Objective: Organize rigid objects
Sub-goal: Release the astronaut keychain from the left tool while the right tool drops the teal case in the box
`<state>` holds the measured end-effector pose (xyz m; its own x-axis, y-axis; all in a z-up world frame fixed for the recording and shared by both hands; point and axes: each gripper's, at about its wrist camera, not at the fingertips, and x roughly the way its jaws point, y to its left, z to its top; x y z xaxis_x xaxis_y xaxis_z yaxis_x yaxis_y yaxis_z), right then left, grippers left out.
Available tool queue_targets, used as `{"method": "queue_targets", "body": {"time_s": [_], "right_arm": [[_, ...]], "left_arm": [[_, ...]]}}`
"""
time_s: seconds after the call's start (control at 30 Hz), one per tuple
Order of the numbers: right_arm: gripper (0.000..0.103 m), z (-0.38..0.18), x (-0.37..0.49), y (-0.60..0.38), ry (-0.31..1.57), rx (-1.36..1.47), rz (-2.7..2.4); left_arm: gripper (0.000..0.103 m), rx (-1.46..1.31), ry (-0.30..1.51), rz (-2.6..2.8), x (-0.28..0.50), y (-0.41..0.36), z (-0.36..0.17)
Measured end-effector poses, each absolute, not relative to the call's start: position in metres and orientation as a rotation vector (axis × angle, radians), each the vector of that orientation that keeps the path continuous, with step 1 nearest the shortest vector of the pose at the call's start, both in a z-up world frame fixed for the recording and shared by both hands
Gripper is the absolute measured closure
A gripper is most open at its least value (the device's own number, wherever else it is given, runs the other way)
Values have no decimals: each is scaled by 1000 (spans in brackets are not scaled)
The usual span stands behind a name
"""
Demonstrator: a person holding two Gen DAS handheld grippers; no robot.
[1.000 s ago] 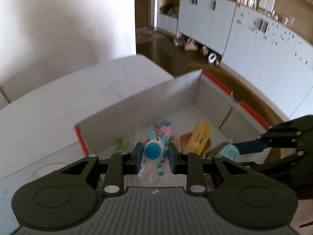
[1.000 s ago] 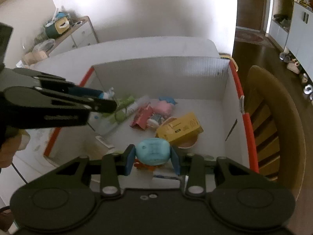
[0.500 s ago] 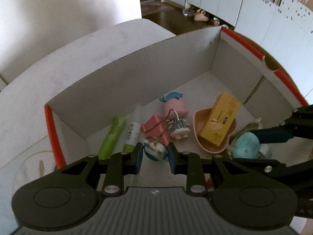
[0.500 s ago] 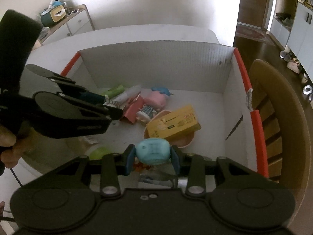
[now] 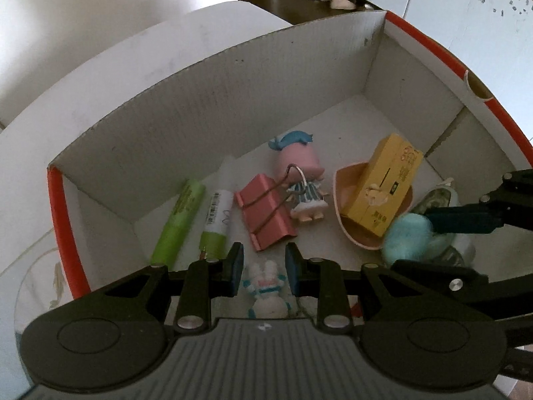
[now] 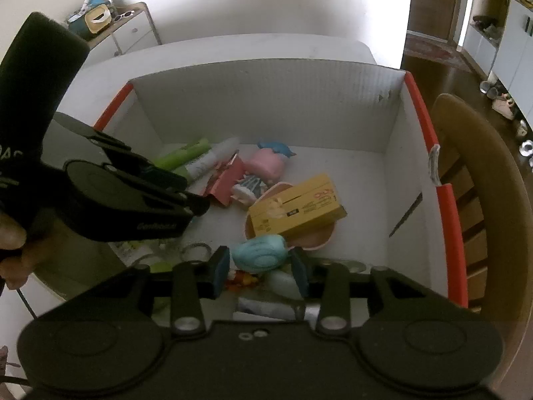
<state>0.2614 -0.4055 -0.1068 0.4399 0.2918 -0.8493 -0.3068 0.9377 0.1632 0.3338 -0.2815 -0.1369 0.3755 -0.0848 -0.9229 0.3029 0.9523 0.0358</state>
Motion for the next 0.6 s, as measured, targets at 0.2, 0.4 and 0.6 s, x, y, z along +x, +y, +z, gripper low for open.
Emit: {"method": "queue_targets", "body": {"time_s": [0.2,0.4,0.6], "right_arm": [[57,-102,258,-406,1037,-10,374],[56,-97,251,-408,1026,-7,369],[40,-88,243,-407,994,-6,353]], "left_arm": [[76,204,1153,-229,328,-281,-134],[76,203,1100,-221,314,-282,-118],[76,171,1039,-227,300,-275,-102]]}}
